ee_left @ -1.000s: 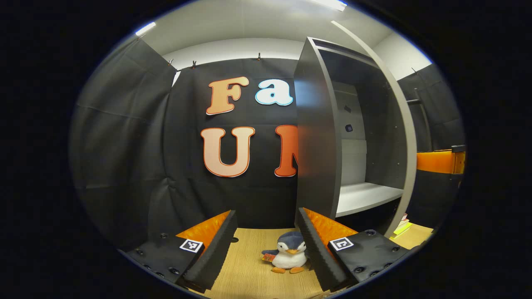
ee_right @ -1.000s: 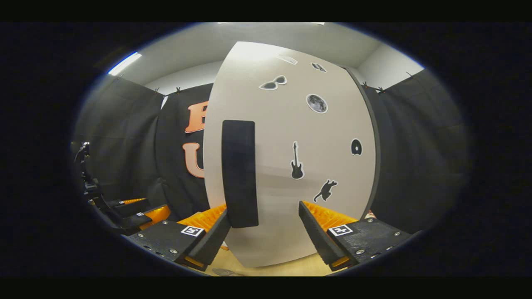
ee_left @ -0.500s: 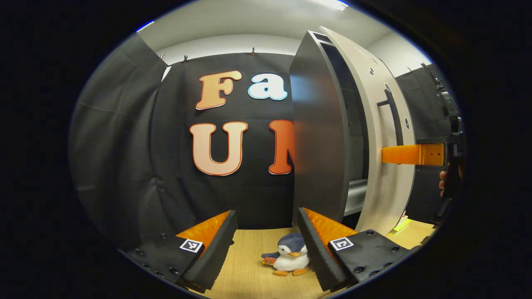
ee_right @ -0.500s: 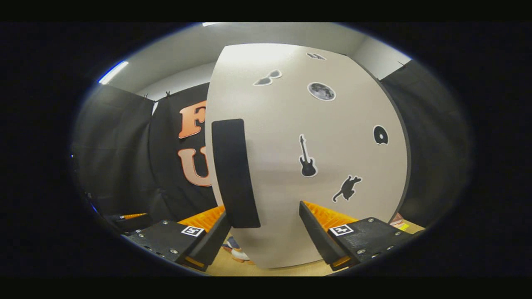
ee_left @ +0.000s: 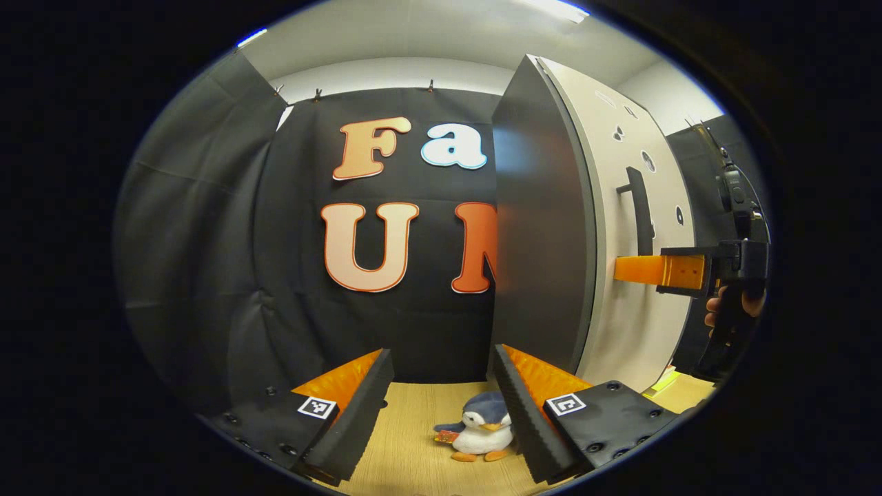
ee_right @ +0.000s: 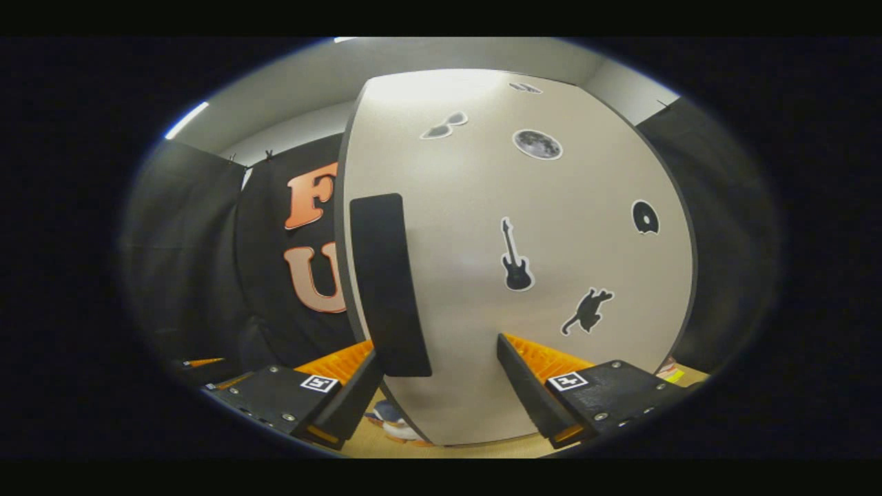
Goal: Open the cabinet door with the right hand, grasp the bottle in the cabinet with the left hand and place it on the coaster, then close the cabinet door with the right hand.
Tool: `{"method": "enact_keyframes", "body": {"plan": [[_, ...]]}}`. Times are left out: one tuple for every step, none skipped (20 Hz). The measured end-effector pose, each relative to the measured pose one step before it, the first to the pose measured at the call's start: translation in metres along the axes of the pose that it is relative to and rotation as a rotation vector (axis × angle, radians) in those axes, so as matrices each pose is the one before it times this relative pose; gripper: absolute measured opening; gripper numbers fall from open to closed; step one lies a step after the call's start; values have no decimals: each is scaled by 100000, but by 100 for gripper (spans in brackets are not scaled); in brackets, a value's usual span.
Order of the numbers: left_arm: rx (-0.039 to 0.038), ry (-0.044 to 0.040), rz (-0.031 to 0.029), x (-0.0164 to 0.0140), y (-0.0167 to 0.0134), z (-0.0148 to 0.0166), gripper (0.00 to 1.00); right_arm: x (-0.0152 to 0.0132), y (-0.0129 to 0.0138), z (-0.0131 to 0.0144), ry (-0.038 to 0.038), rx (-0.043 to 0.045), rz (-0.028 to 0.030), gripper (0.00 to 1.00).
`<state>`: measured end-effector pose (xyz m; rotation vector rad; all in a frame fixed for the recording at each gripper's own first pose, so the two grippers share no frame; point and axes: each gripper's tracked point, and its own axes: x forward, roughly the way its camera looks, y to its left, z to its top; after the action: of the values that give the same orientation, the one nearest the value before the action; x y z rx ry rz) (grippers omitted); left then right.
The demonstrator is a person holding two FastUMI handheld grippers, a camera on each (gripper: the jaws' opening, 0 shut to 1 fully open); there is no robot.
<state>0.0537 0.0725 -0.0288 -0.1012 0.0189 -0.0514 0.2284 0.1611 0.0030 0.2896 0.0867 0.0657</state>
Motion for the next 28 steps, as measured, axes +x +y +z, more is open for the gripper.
{"method": "enact_keyframes", "body": {"plan": [[-243, -129, 292, -137, -129, 83, 95, 109, -101, -59, -197, -54, -300, 95], [-63, -158, 586, -149, 80, 63, 95, 80, -94, 50, -445, 364, -444, 95], [124, 115, 900, 33, 78, -29, 95, 34, -77, 29, -312, 264, -255, 95], [60, 182, 544, -95, 39, -70, 95, 175, 27, 6, -184, -66, -340, 95], [-87, -207, 327, -86, -5, 145, 95, -20, -98, 279, -489, -335, -269, 95], [105, -293, 364, -140, -10, 255, 95, 273, -117, -116, 88, -199, -218, 95], [241, -75, 558, -57, 40, -9, 95, -18, -47, 90, -550, -22, 68, 95], [54, -69, 193, -141, -42, 31, 95, 42, 93, -105, 200, -8, 55, 95], [118, 237, 219, -197, -34, -91, 95, -79, 18, 57, -210, 102, 34, 95], [253, 86, 561, -118, 66, 26, 95, 84, 20, -43, 87, -91, -19, 95], [-9, -159, 510, -102, -33, 35, 95, -24, 42, -15, 81, -132, 449, 95], [-104, 27, 422, -209, 11, 189, 95, -74, 302, -49, 557, 106, 1385, 95], [-37, -43, 415, -180, -23, 71, 95, -112, 334, -12, 343, 251, 1437, 95], [103, 100, 523, -236, -21, 11, 95, -83, 270, 126, -131, -149, 868, 94], [86, 97, 504, -208, -71, -27, 95, -255, 146, 166, -458, -675, 593, 98], [8, 3, 529, -340, -12, 65, 95, -246, 122, 277, -667, -994, 493, 95], [-43, 29, 690, -237, 29, 129, 95, -374, 137, 192, -349, -883, 742, 95], [-53, -80, 481, -349, -97, 110, 95, -562, 159, 175, -123, -626, 667, 94], [-37, -235, 607, -322, -17, 140, 95, -772, 155, 314, -250, -686, 665, 94], [49, -33, 508, -314, -34, 125, 95, -654, 19, 243, -204, -524, 364, 94], [-79, -112, 476, -430, -122, 47, 95, -683, -44, 200, -57, -374, 355, 94], [-146, -125, 532, -323, -107, 107, 95, -781, -124, 178, -194, -392, 317, 94], [-207, -77, 432, -352, -188, 47, 95, -777, -181, 295, -335, -392, 58, 94], [-208, -209, 335, -408, -167, 123, 95, -842, -210, 280, -328, -421, 12, 94], [-5, -214, 294, -308, -259, 102, 95, -957, -293, 306, -660, -527, -109, 94], [270, -271, 366, -447, -227, 186, 95, -925, -276, 336, -330, -353, 344, 94], [398, -307, 426, -275, -182, 178, 95, -953, -173, 318, -421, -175, 501, 94], [355, -185, 469, -388, -218, 126, 95, -924, -319, 204, -136, -267, -32, 94]]}}
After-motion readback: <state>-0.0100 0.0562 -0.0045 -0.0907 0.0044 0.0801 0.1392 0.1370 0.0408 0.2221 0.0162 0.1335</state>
